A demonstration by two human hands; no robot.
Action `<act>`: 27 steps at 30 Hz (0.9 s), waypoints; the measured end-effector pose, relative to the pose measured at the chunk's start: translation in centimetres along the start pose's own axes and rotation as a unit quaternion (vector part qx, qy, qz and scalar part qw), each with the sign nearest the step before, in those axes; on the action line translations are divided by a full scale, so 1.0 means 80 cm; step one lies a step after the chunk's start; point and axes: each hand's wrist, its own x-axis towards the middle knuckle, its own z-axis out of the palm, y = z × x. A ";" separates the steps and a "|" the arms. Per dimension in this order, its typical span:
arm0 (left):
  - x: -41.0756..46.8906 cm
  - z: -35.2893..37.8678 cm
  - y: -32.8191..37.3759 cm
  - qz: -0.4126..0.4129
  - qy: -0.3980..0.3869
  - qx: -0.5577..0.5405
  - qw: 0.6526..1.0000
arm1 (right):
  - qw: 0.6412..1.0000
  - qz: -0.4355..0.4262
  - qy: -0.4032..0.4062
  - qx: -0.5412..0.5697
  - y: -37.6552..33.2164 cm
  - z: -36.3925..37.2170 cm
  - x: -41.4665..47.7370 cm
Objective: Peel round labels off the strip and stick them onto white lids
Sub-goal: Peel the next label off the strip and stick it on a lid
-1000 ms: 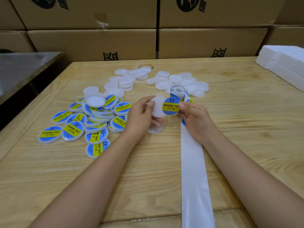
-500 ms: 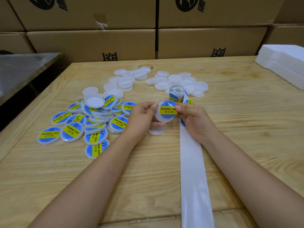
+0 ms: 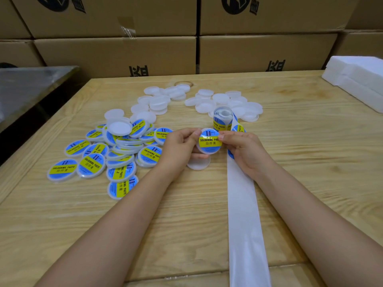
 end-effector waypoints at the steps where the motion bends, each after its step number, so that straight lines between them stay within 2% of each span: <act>1: 0.000 0.000 0.000 0.002 -0.004 0.000 1.000 | 1.000 0.000 0.001 0.000 0.000 0.000 0.000; 9: -0.001 0.000 -0.001 0.012 -0.008 0.007 1.000 | 1.000 0.004 0.015 -0.010 0.001 -0.001 0.001; 27: 0.001 -0.001 -0.006 0.053 0.013 0.129 0.990 | 0.998 -0.014 0.023 -0.054 0.003 0.002 -0.002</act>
